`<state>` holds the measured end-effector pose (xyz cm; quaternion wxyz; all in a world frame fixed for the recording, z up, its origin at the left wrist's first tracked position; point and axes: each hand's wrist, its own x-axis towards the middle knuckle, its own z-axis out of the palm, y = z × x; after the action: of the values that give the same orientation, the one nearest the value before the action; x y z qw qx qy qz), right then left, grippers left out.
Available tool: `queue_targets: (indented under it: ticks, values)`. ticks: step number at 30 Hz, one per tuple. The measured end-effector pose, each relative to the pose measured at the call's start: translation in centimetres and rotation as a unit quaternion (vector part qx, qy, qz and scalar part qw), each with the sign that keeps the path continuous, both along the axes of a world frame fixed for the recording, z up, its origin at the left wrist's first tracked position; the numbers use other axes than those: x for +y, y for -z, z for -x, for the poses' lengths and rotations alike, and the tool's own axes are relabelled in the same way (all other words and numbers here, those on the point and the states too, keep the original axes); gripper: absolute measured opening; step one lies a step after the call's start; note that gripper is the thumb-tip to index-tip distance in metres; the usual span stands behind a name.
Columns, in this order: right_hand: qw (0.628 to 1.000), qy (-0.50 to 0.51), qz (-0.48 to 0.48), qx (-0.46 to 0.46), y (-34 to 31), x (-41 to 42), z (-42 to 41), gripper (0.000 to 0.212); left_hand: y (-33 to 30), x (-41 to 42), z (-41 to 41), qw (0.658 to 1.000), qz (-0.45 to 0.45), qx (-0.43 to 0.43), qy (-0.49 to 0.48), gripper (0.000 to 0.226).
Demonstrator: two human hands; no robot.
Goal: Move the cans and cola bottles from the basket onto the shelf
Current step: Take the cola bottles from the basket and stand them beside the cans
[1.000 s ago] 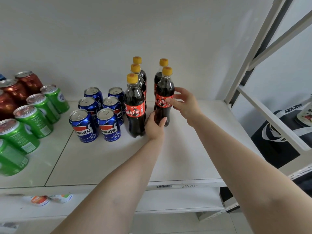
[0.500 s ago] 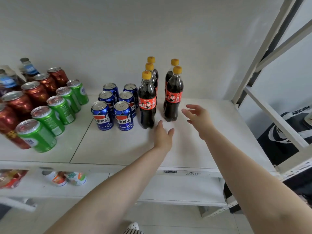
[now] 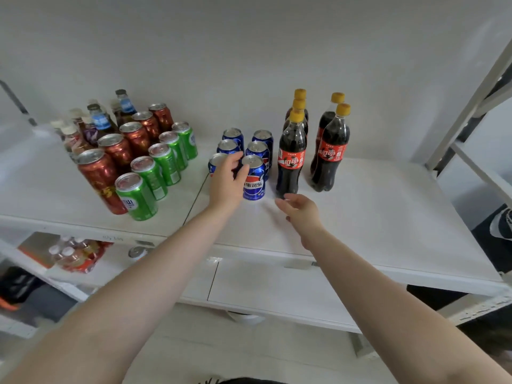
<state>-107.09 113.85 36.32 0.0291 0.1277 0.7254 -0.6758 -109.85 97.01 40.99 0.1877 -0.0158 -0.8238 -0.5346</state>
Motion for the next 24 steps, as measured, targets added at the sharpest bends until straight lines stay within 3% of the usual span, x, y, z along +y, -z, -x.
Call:
queue_targets:
  ticks: [5, 12, 19, 24]
  values:
    - [0.999, 0.031, 0.016, -0.041, -0.8, -5.4, 1.5, 0.071, -2.5, -2.5, 5.1, 0.968, 0.217, -0.053, 0.111, 0.057]
    - [0.993, 0.114, 0.022, -0.027, -0.8, -10.1, 3.9, 0.079, -2.4, -4.3, 10.4, 0.868, 0.444, -0.085, 0.206, 0.059]
    - [0.981, 0.191, 0.003, 0.033, 0.1, -12.8, 6.0, 0.064, -1.4, -5.2, 12.2, 0.824, 0.514, -0.059, 0.232, 0.056]
    - [0.974, 0.222, 0.009, 0.043, 0.3, -13.0, 6.8, 0.053, -1.2, -5.3, 12.4, 0.832, 0.497, -0.059, 0.239, 0.056]
